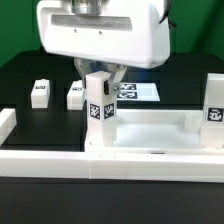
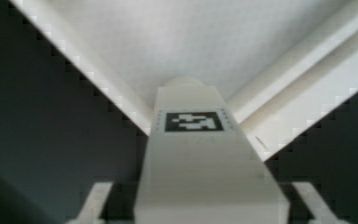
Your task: Assemble desk
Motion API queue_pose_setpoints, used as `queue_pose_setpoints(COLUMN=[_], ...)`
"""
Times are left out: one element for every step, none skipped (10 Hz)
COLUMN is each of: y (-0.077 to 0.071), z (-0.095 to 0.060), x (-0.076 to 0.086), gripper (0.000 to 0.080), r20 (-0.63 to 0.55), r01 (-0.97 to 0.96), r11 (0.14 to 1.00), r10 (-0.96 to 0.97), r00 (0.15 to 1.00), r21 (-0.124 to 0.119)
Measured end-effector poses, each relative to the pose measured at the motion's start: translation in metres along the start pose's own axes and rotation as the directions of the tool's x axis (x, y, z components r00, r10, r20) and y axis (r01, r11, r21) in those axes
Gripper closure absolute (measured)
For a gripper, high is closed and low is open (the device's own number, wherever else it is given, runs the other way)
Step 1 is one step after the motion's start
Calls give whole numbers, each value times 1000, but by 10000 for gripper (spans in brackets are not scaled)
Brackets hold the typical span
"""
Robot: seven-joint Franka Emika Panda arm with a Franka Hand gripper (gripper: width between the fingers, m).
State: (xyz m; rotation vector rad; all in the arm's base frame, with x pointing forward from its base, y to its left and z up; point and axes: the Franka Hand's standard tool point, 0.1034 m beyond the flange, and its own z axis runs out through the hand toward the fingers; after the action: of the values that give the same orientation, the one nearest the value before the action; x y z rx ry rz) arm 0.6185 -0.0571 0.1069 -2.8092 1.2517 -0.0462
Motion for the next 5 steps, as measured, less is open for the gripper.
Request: queue_pose_setpoints(y=[0,0,0,0,-1], z=[0,0,0,0,-1], x=[0,0,0,0,0], gripper=[509,509,509,397,259], r20=[0,0,1,0,1], r01=[-32,-88,-87,-50,-1], r11=[999,996,996,999,1000], r10=[32,88,87,50,1], r00=[999,996,996,999,1000], r21=[0,1,1,-3,-5])
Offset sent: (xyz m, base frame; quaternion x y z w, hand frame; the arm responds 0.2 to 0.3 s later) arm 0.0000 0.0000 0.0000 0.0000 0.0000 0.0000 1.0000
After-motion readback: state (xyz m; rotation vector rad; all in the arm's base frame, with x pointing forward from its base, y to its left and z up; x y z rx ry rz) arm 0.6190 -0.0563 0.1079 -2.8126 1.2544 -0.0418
